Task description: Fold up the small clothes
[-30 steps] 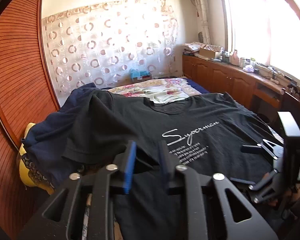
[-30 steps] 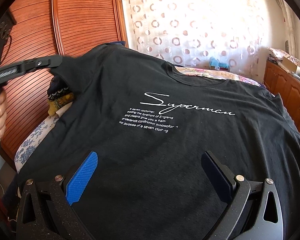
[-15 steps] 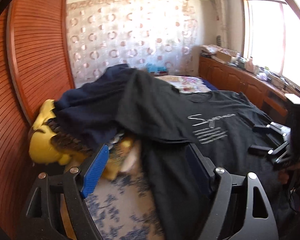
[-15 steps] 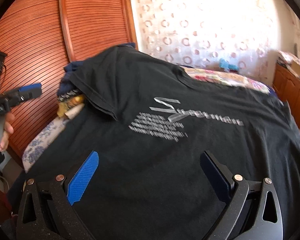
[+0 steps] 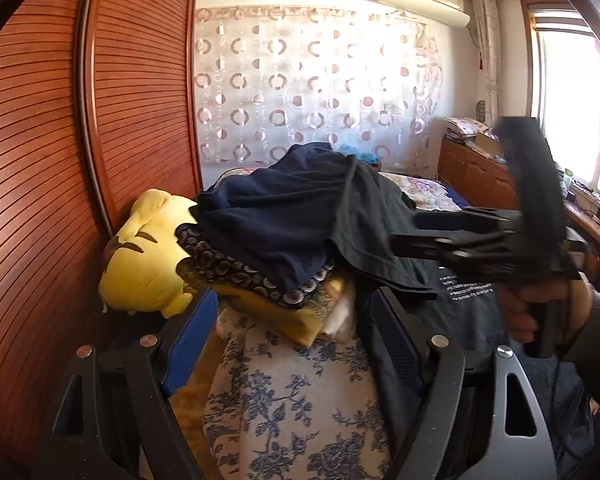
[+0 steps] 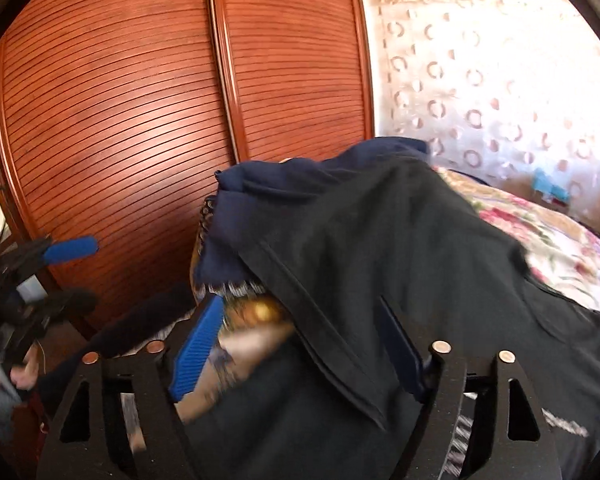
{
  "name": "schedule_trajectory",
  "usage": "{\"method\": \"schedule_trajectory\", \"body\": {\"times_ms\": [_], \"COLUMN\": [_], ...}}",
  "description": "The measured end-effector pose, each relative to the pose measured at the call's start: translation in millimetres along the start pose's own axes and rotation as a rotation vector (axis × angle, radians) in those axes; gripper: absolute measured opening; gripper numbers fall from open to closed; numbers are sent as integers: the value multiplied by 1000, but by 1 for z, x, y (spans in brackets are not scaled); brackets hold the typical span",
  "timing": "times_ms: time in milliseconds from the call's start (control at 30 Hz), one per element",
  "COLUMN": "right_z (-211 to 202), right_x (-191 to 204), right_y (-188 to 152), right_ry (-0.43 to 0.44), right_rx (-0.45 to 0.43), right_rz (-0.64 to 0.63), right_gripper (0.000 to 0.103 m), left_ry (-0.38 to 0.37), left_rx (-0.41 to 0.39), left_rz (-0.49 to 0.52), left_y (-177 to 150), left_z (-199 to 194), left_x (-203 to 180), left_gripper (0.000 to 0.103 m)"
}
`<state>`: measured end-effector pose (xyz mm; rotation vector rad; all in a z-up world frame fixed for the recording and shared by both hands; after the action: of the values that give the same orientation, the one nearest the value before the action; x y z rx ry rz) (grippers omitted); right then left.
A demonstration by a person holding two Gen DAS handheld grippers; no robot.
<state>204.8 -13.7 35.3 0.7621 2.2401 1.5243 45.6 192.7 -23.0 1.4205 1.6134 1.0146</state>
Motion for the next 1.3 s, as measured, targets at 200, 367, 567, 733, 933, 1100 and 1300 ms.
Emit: {"method": "schedule_trajectory", "body": {"times_ms": [200, 367, 567, 733, 933, 1100, 1300], "right_z": [52, 82, 75, 39, 28, 36, 49], "right_x": [5, -1, -13, -48, -117, -143, -135], "right_y": [10, 16, 27, 45, 37, 21, 20], "right_ry": [56, 18, 2, -37, -215, -312, -330], "right_rx": [19, 78, 59, -22, 39, 71, 114], "right_rz": [83, 85, 62, 82, 163, 192, 174], "right_gripper": [64, 37, 5, 5, 5, 6, 47], "left_ry": [2, -8, -24, -44, -68, -82, -111], "left_rx": [10, 27, 42, 41, 46, 61, 74], "left_rz": [-6, -20, -19, -5, 15, 34, 56], "left_y": [-8, -17, -23, -22, -21, -22, -19], "left_z": [-1, 6, 11, 12, 17, 22, 34], "left_x": [5, 4, -3, -15, -31, -43, -63], "left_gripper": [80, 80, 80, 80, 80, 80, 80]}}
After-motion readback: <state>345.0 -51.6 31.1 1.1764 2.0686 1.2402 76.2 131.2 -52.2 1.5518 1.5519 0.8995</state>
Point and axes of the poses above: each gripper's, at about its wrist camera, not at the fingertips, and z roughly the way its jaws point, x to its left, y to its top, the point moved 2 cm from there along z, roughly the way its jaws point, and after that the axes turned 6 degrees about -x, right-handed, at the moved point
